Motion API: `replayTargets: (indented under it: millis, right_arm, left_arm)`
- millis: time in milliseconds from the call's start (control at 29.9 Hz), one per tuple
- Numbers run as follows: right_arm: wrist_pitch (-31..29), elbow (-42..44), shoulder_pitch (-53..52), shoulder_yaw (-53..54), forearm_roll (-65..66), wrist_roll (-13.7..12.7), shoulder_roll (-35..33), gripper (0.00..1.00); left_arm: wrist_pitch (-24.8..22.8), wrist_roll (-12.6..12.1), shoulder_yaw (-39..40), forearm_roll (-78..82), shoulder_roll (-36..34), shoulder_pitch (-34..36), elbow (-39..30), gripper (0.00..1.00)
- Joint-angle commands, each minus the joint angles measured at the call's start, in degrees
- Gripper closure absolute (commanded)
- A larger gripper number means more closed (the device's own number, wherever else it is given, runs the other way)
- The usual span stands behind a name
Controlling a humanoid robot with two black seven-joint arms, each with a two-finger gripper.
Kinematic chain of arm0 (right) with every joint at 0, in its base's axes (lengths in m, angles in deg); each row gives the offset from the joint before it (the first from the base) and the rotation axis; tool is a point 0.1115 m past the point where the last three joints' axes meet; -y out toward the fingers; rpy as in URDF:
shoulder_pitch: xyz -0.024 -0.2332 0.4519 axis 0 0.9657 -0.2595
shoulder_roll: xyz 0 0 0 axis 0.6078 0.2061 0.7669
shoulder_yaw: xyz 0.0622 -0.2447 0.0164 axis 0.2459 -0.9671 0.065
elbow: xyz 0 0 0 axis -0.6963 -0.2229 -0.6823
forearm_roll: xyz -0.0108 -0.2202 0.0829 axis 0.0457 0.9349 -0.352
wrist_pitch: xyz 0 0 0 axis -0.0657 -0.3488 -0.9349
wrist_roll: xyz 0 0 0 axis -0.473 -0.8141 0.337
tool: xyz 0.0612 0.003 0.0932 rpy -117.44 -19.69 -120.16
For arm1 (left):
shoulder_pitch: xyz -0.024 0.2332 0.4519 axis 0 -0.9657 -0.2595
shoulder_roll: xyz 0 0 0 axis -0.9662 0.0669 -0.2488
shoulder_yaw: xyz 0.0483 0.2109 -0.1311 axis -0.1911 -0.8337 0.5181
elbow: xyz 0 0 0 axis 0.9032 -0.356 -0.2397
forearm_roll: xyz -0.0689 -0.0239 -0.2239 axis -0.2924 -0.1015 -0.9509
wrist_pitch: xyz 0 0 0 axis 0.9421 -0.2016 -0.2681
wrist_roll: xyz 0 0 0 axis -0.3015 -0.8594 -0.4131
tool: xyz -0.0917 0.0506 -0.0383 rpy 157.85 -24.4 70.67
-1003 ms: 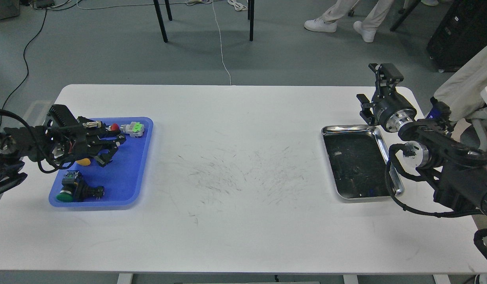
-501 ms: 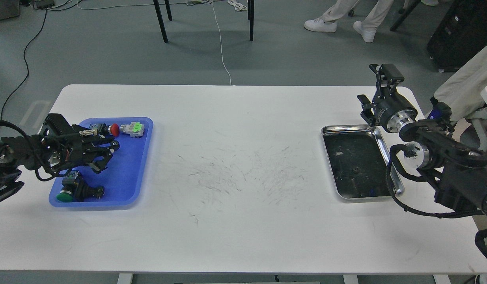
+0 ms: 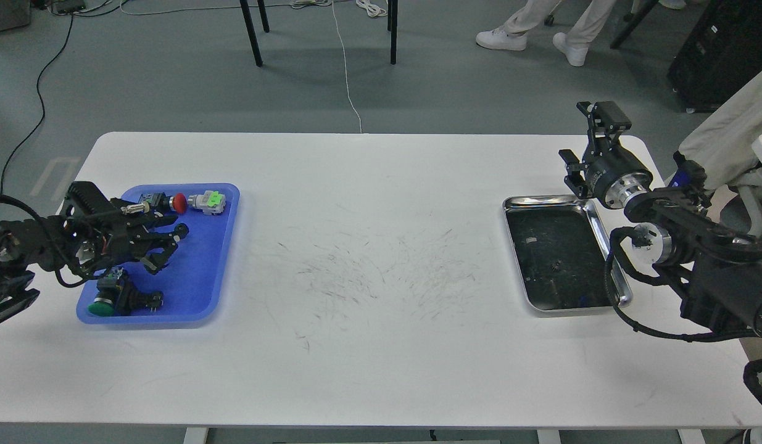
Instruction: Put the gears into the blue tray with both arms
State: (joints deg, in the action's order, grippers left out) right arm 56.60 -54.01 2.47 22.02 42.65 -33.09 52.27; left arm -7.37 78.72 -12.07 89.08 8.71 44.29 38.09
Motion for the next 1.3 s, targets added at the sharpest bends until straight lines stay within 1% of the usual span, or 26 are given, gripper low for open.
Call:
replayTargets:
  millis: [0,100,201,267,368,568,668,769,936,1003,1069,1136,1270]
  right_arm:
    - [0.0,0.0,0.0,-0.1,0.0,0.0,0.0,0.04]
    - [0.0,0.0,0.0,0.0,0.0,0.0,0.0,0.04]
    - [0.0,0.0,0.1,-0.1,0.0,0.0,0.0,0.04]
    - [0.0,0.0,0.0,-0.1,0.0,0.0,0.0,0.04]
    - [0.0,-0.1,0.0,-0.1,0.0,0.0,-0.1,0.03]
    - [0.0,-0.1,-0.3,-0.1,0.0,-0.1,-0.5,0.03]
    - [0.0,-0.3,-0.3,-0.1,0.0,-0.1,-0.9,0.03]
    - [0.3,-2.0,-0.5,-0.1,0.1,-0.2,-2.5,0.03]
    - [1.4,-6.3,-0.9,-0.1,1.1,-0.4,-6.2,0.03]
    - [1.7,-8.5,-1.1,-0.1,1.4,-0.6,-8.2,0.03]
    - [1.7,-10.7,-1.7,-0.2,2.3,-0.7,-9.9,0.03]
    - [1.8,-13.3,-2.1,-0.8,4.3,-0.8,-11.9,0.02]
    - [1.8,-20.3,-2.4,-2.5,9.0,-0.9,-16.4,0.02]
  left_arm:
    - [0.0,0.0,1.0,0.1,-0.2,-0.2,0.0,0.59]
    - [0.0,0.0,1.2,0.0,-0.2,-0.3,-0.1,0.58]
    - [-0.1,0.0,4.1,-0.4,-0.9,-0.2,-0.2,0.58]
    - [-0.3,0.0,6.9,-1.6,-2.1,-0.2,-0.2,0.58]
    - [-0.7,0.0,13.4,-6.4,-3.9,0.4,-1.3,0.58]
    - [-2.9,0.0,23.5,-15.1,-6.3,0.6,-2.4,0.57]
    - [-4.9,0.0,28.7,-20.3,-7.2,0.7,-5.9,0.56]
    - [-6.9,0.0,35.3,-27.0,-9.7,1.3,-9.7,0.54]
    - [-12.7,0.0,47.5,-36.8,-10.1,1.5,-11.0,0.51]
    - [-13.7,0.0,50.9,-41.3,-10.1,1.3,-11.3,0.46]
    - [-14.6,0.0,52.5,-45.2,-10.0,1.2,-11.3,0.37]
    - [-15.4,0.0,52.7,-48.3,-9.7,1.2,-11.3,0.26]
    - [-17.1,0.0,53.9,-53.4,-9.1,0.9,-11.3,0.14]
